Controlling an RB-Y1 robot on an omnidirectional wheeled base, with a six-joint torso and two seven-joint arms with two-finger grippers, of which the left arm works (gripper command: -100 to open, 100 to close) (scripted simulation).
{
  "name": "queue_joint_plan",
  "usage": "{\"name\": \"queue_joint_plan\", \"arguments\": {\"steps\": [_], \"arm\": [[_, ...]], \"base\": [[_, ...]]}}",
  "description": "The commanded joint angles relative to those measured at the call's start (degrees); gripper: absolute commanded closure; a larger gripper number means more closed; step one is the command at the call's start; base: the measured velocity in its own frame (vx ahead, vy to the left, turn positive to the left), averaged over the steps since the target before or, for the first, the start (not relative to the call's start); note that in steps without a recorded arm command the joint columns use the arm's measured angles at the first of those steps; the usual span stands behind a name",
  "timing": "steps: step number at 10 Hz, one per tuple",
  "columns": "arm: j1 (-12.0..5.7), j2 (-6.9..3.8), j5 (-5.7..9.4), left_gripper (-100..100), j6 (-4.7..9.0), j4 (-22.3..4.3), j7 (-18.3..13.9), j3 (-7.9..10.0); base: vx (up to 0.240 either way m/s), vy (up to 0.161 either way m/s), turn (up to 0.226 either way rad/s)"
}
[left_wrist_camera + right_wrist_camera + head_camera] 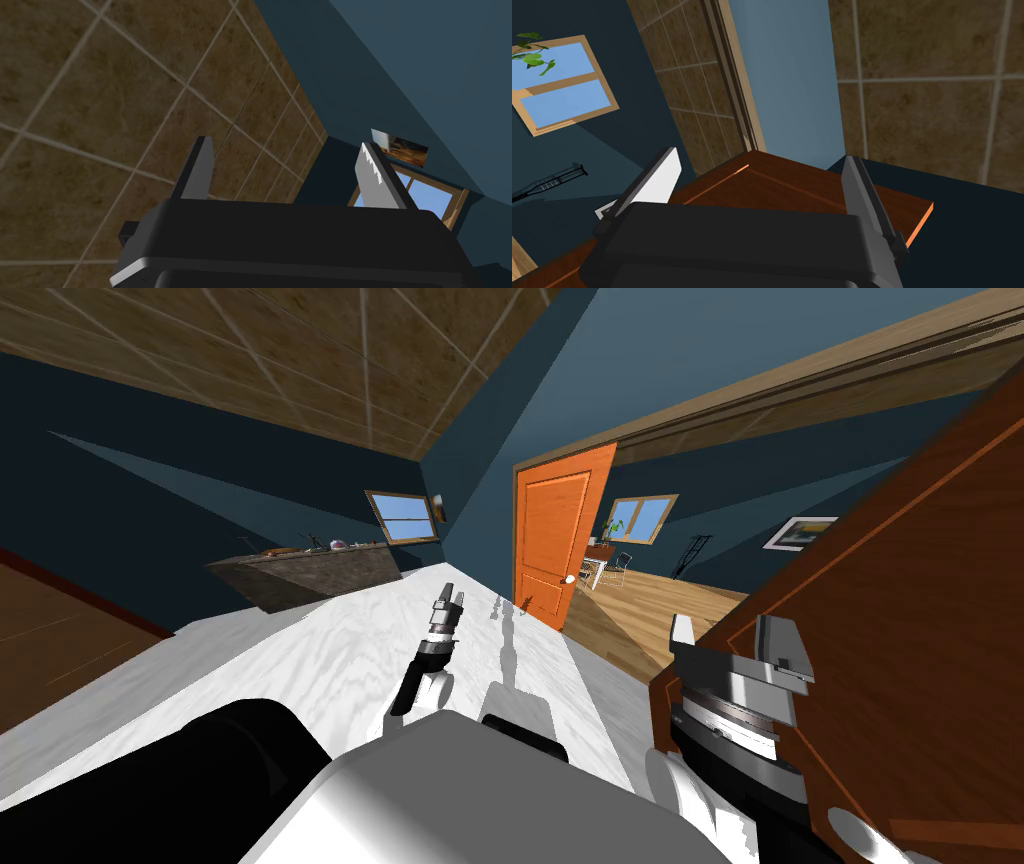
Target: Pull the door open
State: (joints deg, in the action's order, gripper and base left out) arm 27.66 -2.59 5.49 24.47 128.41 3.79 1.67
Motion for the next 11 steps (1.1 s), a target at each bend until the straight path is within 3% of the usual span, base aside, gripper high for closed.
{"name": "queue_joint_plan", "arguments": {"steps": [1,4,11], "arm": [[-0.49,-0.38,-0.46,-100,0.52,-1.86,1.66,0.28],[-1.17,-0.84,-1.10,-100,1.25,-4.46,3.97,0.66],[-3.54,-1.99,-3.33,-100,3.77,-13.49,12.01,2.00]], "base": [[-0.005,0.055,-0.127],[0.120,-0.059,-0.062],[0.135,-0.050,-0.100]]}}
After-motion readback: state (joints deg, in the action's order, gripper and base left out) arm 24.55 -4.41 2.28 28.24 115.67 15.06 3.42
